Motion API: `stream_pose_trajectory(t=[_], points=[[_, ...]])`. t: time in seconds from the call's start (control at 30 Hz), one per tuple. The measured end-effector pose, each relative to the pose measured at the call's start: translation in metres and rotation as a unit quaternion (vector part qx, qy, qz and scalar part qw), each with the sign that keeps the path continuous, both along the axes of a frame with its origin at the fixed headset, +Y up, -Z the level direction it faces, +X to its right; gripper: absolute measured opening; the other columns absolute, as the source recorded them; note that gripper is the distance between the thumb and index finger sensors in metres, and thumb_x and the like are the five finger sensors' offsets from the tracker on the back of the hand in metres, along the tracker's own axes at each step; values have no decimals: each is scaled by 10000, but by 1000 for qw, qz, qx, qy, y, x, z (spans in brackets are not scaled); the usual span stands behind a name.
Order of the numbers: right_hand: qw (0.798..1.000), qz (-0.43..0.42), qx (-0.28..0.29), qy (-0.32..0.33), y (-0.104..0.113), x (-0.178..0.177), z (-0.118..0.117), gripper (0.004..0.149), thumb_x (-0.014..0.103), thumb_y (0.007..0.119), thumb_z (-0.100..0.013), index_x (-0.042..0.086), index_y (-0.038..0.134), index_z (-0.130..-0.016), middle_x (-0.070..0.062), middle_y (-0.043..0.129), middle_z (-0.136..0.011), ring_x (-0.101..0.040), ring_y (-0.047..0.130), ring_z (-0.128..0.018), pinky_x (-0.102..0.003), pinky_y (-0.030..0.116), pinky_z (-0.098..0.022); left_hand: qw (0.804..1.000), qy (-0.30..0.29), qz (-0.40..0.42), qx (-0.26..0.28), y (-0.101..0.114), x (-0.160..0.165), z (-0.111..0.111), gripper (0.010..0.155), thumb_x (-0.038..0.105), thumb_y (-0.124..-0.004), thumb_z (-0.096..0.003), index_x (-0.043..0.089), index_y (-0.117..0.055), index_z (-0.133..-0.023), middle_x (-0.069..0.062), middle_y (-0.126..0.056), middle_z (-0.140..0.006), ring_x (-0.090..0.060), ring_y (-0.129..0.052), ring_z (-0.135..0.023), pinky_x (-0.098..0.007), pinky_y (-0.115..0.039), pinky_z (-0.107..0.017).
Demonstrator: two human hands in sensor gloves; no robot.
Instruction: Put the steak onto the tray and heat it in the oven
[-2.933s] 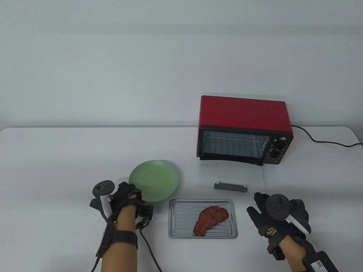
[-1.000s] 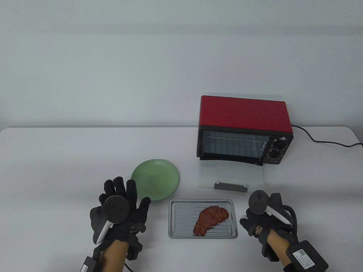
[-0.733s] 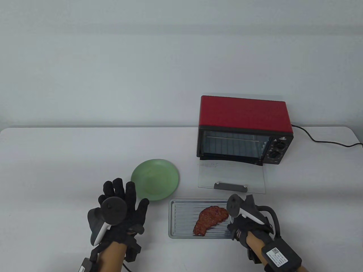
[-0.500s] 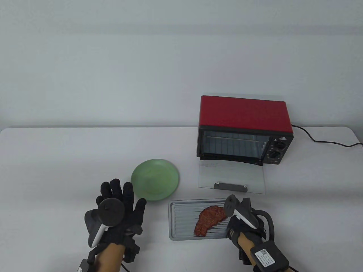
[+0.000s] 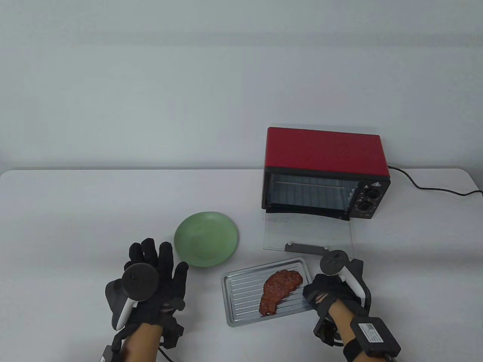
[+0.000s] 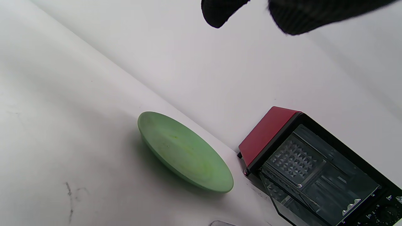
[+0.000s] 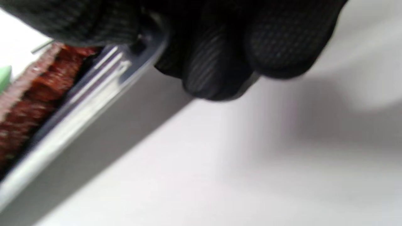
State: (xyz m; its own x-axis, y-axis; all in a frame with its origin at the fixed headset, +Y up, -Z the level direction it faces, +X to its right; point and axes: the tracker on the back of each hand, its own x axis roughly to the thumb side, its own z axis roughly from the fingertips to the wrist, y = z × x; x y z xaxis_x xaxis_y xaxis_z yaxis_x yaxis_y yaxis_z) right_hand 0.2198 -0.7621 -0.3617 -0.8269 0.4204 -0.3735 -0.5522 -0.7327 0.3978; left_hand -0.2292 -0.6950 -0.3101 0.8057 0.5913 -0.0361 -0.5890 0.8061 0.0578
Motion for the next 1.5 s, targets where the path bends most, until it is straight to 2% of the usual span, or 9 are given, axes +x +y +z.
stream_pose_trajectory(t=[0.1, 0.2, 0.37, 0.5, 0.63, 0.8, 1.13, 1.5], points=[[995, -94, 30, -31, -3, 6, 2, 423, 288, 759, -518, 147, 580, -875, -92, 867, -756, -159, 1088, -406, -339, 991, -255, 1000, 2, 0, -5, -1, 0, 1, 757, 653, -606, -469, 309, -430, -1120, -43, -129, -1168, -369, -14, -1112, -591, -118, -751], [985, -162, 43, -32, -7, 12, 3, 467, 275, 744, -494, 132, 550, -895, -94, 863, -762, -161, 1087, -400, -333, 1000, -254, 1000, 4, 2, -8, -1, 0, 2, 754, 651, -606, -471, 312, -430, -1120, -44, -134, -1169, -373, -23, -1114, -592, -125, -753], [975, -207, 71, -49, -2, 22, 3, 488, 273, 738, -478, 124, 545, -901, -92, 868, -756, -143, 1092, -350, -310, 1006, -219, 1000, 8, 2, -11, 0, 0, 3, 756, 652, -606, -469, 314, -426, -1121, -44, -135, -1169, -375, -26, -1114, -593, -128, -754], [958, -246, 112, -99, 13, 46, -2, 493, 275, 736, -479, 130, 538, -907, -87, 868, -759, -129, 1088, -327, -298, 1004, -212, 1000, 11, 5, -15, 0, 0, 3, 756, 653, -605, -470, 316, -423, -1121, -45, -134, -1169, -373, -26, -1115, -593, -130, -754], [940, -256, 145, -174, 20, 72, -15, 496, 285, 724, -487, 137, 522, -915, -77, 858, -773, -118, 1083, -333, -287, 1002, -217, 1000, 9, 0, -19, 0, 2, 2, 756, 655, -604, -470, 315, -423, -1121, -46, -135, -1169, -379, -28, -1113, -592, -132, -754], [923, -268, 151, -230, 20, 95, -40, 498, 288, 720, -492, 142, 517, -922, -75, 857, -778, -110, 1083, -331, -279, 1003, -219, 1000, 6, -6, -19, 1, 5, 2, 756, 657, -603, -470, 317, -422, -1121, -48, -137, -1169, -378, -31, -1114, -593, -136, -754], [919, -259, 151, -257, 15, 106, -87, 503, 297, 715, -503, 159, 510, -941, -66, 856, -788, -99, 1080, -341, -272, 1002, -232, 1000, 14, 1, -22, 2, 2, 0, 759, 657, -603, -470, 317, -416, -1123, -48, -131, -1168, -378, -25, -1113, -592, -132, -755], [913, -278, 147, -262, 8, 116, -114, 525, 305, 709, -519, 191, 460, -968, -51, 838, -807, -92, 1074, -357, -266, 1000, -246, 999, 26, 4, -25, 4, -1, 0, 757, 653, -604, -471, 320, -412, -1123, -46, -125, -1169, -374, -20, -1114, -591, -126, -756]])
